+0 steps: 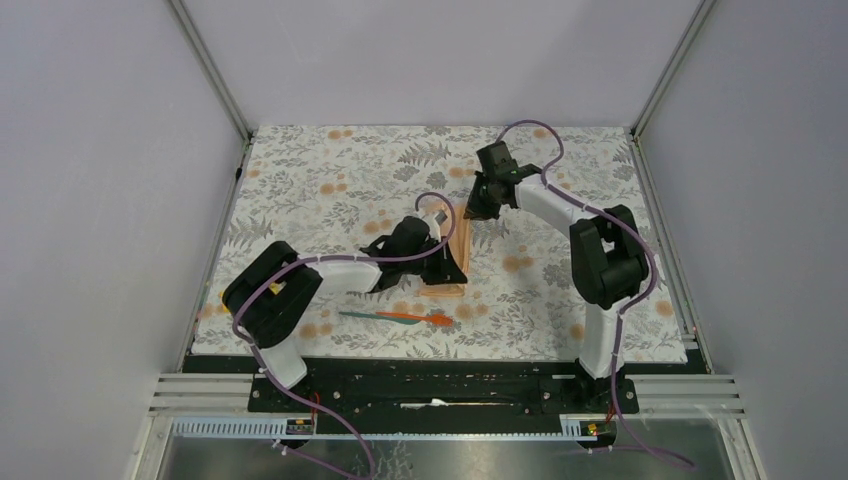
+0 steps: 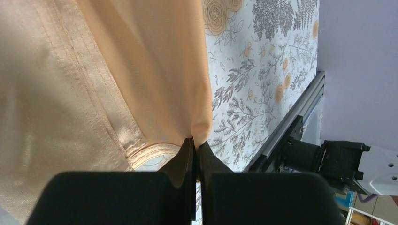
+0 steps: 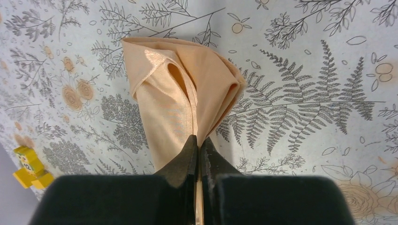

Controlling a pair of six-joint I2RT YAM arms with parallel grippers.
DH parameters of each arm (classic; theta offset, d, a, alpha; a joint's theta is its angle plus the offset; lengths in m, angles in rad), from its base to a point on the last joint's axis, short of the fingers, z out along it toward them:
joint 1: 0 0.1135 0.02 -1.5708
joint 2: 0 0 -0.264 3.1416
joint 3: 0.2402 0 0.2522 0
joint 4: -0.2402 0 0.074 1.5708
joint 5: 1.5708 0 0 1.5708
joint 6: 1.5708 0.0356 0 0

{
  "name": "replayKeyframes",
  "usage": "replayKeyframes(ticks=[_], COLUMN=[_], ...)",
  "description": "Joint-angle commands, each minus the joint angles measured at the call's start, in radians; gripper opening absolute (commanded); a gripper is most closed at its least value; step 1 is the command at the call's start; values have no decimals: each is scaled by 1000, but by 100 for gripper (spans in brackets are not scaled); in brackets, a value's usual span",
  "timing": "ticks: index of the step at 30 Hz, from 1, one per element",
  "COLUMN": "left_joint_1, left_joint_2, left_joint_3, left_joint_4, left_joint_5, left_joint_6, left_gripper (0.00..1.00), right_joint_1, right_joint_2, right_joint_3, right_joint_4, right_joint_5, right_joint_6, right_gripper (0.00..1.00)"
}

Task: Fold the napkin into a case and place the utensils inside
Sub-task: Pick up the 2/3-rectangle-folded napkin from the center of the board, then fold the 2/3-rectangle-folded napkin at the center of the board.

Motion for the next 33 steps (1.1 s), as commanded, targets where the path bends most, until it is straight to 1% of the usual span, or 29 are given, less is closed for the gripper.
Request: replayKeyframes(ticks=[1,10,15,17,19,20,25,26,27,30,33], left_joint_1=[14,61,89,97,102,105,116,120,127,163,226], left_joint_2=[-66,-105,-119,-129,-142,-152,-229,-243,-252,-286,-347], left_joint_3=[-84,-233,-295,-313,-308,-302,-274,-269,-261,-254,-266], left_joint_4=[127,243,287,284,233,207,93,72,48,5,-28], left_joint_5=[62,81,88,87,73,66,49,48,54,92,123], left_joint_6=[-20,-50,-63,-59,-37,-26,21,29,37,55,63], left_gripper=[0,0,0,0,1,3,28,35,39,49,55], right_joint_1=[51,147,189,198,201,200,204,206,208,213,215], right_joint_2=[37,143,191,205,209,210,215,222,230,235,238], right_joint_3=[97,258,321,333,335,335,353,365,375,385,390], right_joint_4=[-51,-147,-188,-193,-193,-193,-208,-218,-229,-239,-242], right_joint_5=[115,203,261,262,264,271,291,295,302,316,325], right_joint_6=[34,67,79,81,81,79,76,75,76,83,91], right_gripper=[0,0,0,0,0,0,0,0,0,0,0])
